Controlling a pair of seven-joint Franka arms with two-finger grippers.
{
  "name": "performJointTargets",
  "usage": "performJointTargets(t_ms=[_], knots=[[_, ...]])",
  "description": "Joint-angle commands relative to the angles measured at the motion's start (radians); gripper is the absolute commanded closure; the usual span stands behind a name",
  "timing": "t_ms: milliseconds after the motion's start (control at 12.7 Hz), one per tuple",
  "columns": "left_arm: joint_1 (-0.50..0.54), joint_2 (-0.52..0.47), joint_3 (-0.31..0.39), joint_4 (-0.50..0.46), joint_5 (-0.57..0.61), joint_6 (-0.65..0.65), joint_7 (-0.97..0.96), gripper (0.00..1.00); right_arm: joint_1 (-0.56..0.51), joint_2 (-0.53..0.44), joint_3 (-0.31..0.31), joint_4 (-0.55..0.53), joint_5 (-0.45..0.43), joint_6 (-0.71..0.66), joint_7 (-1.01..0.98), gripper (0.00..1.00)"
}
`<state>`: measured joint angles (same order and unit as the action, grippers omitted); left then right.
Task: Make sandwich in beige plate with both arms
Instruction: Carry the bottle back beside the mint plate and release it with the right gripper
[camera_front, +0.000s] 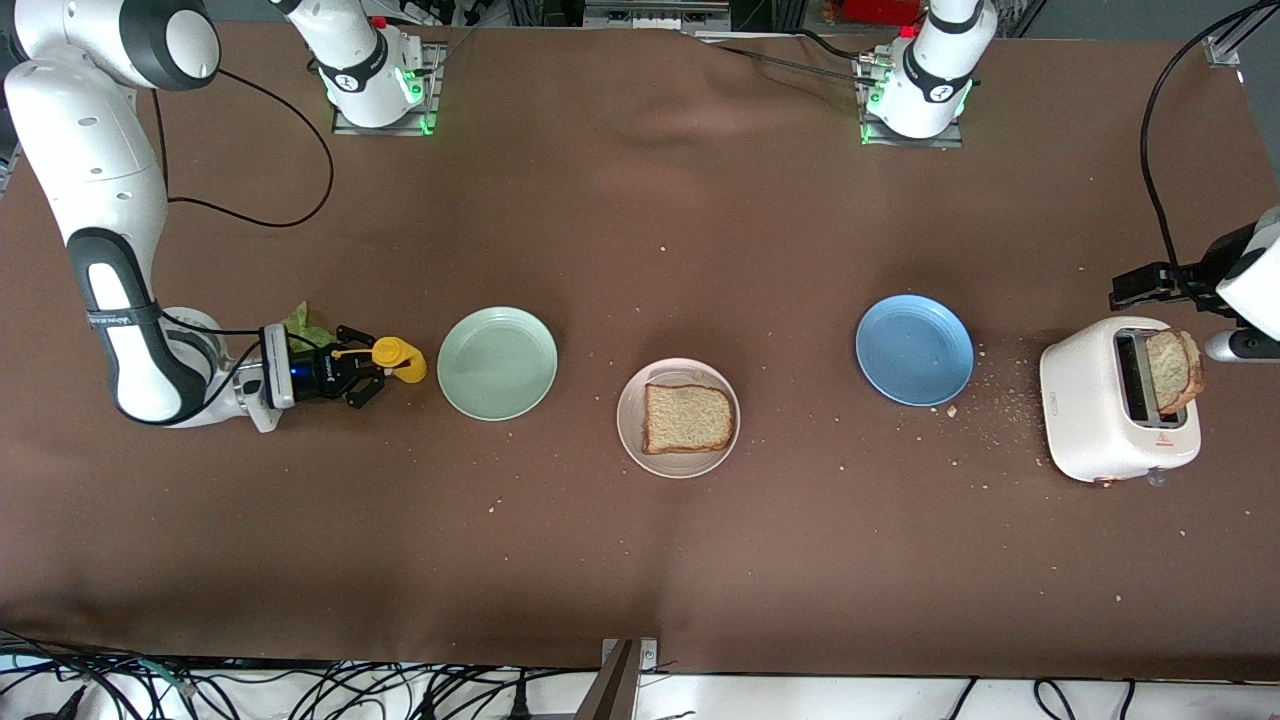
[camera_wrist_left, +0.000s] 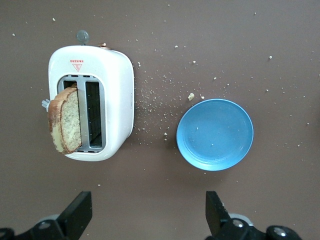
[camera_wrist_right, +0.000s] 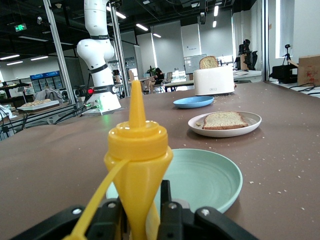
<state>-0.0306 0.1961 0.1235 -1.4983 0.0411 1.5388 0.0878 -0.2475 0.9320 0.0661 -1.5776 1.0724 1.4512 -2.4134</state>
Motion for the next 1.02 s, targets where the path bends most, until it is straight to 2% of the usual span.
performJointTargets(t_ms=[0, 550, 943], knots=[[-0.003, -0.006, -0.002, -0.005, 0.02, 0.007, 0.001, 0.0, -0.019, -0.048, -0.012, 0.01, -0.056, -0.017, 0.071, 0.0], [0.004, 0.0, 0.002, -0.007, 0.033, 0.006, 0.007, 0.0, -0.018, -0.176, -0.084, 0.108, -0.325, 0.0, 0.4, 0.01], [0.066, 0.016, 0.004, -0.007, 0.037, 0.018, 0.078, 0.0, -0.006, -0.242, -0.083, 0.103, -0.621, 0.196, 0.774, 0.01]])
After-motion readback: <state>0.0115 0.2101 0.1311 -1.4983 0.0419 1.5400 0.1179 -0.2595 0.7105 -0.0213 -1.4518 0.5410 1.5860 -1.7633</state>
